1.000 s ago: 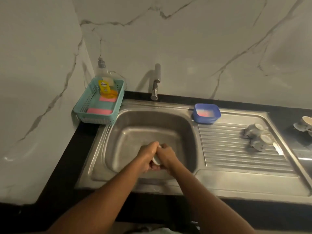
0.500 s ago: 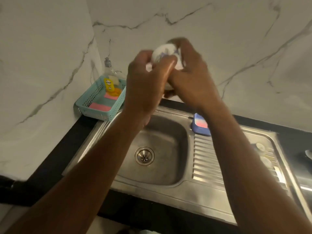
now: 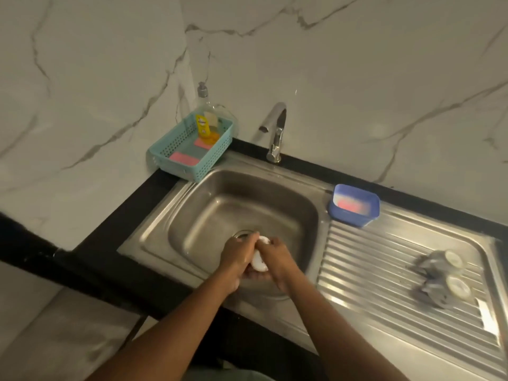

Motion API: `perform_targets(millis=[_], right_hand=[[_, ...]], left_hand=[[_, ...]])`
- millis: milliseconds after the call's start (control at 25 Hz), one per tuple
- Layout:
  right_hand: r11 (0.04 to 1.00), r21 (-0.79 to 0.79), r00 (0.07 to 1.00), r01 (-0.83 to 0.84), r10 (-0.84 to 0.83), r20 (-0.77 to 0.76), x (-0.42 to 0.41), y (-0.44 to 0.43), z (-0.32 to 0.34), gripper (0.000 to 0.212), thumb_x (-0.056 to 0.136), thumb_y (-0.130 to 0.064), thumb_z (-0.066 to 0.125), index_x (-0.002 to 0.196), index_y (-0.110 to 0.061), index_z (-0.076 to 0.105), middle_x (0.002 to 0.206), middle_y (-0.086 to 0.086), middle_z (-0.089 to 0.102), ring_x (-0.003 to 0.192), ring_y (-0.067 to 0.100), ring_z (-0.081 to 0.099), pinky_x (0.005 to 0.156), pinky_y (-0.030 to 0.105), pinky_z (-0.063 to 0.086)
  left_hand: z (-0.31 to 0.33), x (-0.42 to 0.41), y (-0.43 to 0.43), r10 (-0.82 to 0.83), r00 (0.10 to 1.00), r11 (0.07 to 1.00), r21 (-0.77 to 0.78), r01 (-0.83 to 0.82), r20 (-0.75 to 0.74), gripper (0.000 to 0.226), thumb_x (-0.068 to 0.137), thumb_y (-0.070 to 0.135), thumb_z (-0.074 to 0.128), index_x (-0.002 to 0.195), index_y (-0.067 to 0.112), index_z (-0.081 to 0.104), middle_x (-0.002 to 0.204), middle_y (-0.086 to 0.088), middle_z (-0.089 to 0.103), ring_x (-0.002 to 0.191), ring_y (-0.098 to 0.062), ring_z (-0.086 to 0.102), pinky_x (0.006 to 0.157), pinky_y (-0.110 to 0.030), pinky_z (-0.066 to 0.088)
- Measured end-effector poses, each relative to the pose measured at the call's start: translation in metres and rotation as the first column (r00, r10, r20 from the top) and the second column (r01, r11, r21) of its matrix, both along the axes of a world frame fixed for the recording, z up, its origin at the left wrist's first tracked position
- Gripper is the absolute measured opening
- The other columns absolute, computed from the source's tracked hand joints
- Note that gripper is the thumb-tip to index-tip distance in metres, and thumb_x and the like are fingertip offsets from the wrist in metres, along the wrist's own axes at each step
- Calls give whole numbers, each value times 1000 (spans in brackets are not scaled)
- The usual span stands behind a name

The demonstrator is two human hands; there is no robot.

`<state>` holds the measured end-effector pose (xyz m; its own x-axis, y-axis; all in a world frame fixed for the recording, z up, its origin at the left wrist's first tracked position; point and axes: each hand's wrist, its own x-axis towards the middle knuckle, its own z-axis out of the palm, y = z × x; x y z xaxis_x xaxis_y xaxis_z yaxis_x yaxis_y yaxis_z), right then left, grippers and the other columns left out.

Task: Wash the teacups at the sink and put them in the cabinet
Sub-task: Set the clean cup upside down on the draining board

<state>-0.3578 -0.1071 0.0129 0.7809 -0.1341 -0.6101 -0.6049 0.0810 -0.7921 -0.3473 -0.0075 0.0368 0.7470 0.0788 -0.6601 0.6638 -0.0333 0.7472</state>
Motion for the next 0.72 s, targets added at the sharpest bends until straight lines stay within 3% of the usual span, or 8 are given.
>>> perform_targets(millis=[160,280,400,480,520,560,640,720], right_hand=[[992,-76,987,-101,110,118,38,-19,84,58,81,-51,71,120,-10,60,111,15,69,83,21,75,60,41,63],[942,-234,895,-239,308,323,45,-28,172,57,89,-49,69,127,-12,49,114,11,64,96,29,72,71,43,64],[952,-307,542,23,246,804,18,-20,236,38,96,-24,68,122,-5,47,100,0,63,83,2,68,67,19,57],[960,-180,320,216,104,942,7,-12,214,30,95,-8,62,117,5,46,92,-6,58,74,-2,60,64,13,46],[965,-127,390,232,27,921,7,-7,171,26,95,-10,59,116,1,47,93,-8,58,77,1,58,64,15,45],[972,-88,595,216,-60,801,8,1,133,19,97,-15,56,113,-7,50,94,-10,60,80,6,60,63,18,46],[993,107,989,54,-68,130,0,11,52,15,100,-28,52,105,-15,57,94,1,65,78,19,62,57,26,51],[987,159,982,9,21,-187,-14,10,-7,34,95,-38,56,104,-7,67,102,12,70,80,22,67,63,28,59]], left_hand=[[68,12,-23,99,991,927,-370,-60,87,50,94,59,58,115,16,70,108,-15,74,95,-29,74,65,-41,62],[139,14,-37,158,893,899,-436,46,420,40,97,51,56,119,19,65,118,-15,71,105,-29,71,80,-50,62],[198,13,-38,312,492,876,-446,182,813,25,97,27,56,115,10,54,112,-20,65,105,-37,67,86,-52,59],[177,19,-34,185,289,938,-256,233,940,25,94,13,52,115,0,50,107,-27,57,97,-47,60,80,-52,54],[144,22,-31,69,368,970,-148,191,927,27,92,12,52,115,-2,50,104,-26,57,95,-45,59,79,-49,53],[107,25,-29,-18,599,990,-72,125,801,29,92,16,54,116,-2,53,103,-23,59,96,-44,61,80,-45,53],[31,11,-21,-61,991,998,34,58,120,39,90,36,58,113,5,65,99,-16,67,94,-37,67,81,-39,55],[-22,-7,-13,-68,972,998,-33,62,-226,52,78,48,62,108,7,74,96,-14,74,87,-31,71,73,-35,57]])
